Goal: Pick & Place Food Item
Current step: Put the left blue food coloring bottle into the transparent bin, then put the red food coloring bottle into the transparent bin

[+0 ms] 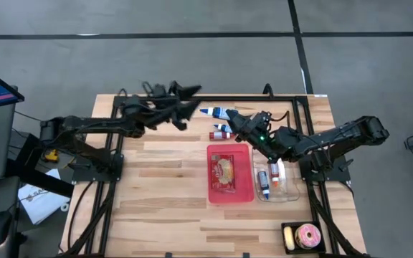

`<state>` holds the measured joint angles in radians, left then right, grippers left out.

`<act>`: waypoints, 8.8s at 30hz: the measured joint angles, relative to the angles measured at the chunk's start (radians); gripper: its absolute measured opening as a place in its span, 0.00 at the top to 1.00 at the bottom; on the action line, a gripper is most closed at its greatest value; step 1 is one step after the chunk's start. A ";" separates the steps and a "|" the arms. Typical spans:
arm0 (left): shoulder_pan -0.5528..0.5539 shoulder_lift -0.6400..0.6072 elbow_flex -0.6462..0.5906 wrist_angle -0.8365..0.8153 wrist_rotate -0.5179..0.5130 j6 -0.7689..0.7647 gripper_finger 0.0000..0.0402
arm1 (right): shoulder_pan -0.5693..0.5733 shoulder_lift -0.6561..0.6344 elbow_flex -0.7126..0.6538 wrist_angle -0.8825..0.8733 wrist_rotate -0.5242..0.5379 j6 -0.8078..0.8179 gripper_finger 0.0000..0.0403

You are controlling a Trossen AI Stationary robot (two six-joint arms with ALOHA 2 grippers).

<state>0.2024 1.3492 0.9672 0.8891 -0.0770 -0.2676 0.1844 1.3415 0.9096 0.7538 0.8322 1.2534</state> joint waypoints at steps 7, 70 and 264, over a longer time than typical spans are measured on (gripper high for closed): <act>0.055 -0.227 0.002 -0.188 -0.012 0.145 0.42 | 0.043 -0.014 0.000 -0.131 -0.013 -0.070 0.60; -0.064 -0.440 0.003 -0.916 -0.050 0.134 0.51 | 0.285 -0.113 0.080 -1.947 -0.396 0.710 0.38; -0.136 0.095 0.089 -0.834 -0.005 0.277 0.70 | -0.011 0.003 0.206 -0.980 -0.070 0.229 0.51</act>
<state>0.0659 1.4441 1.0565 0.0555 -0.0824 0.0093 0.1734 1.3445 1.1160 -0.2260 0.7620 1.4822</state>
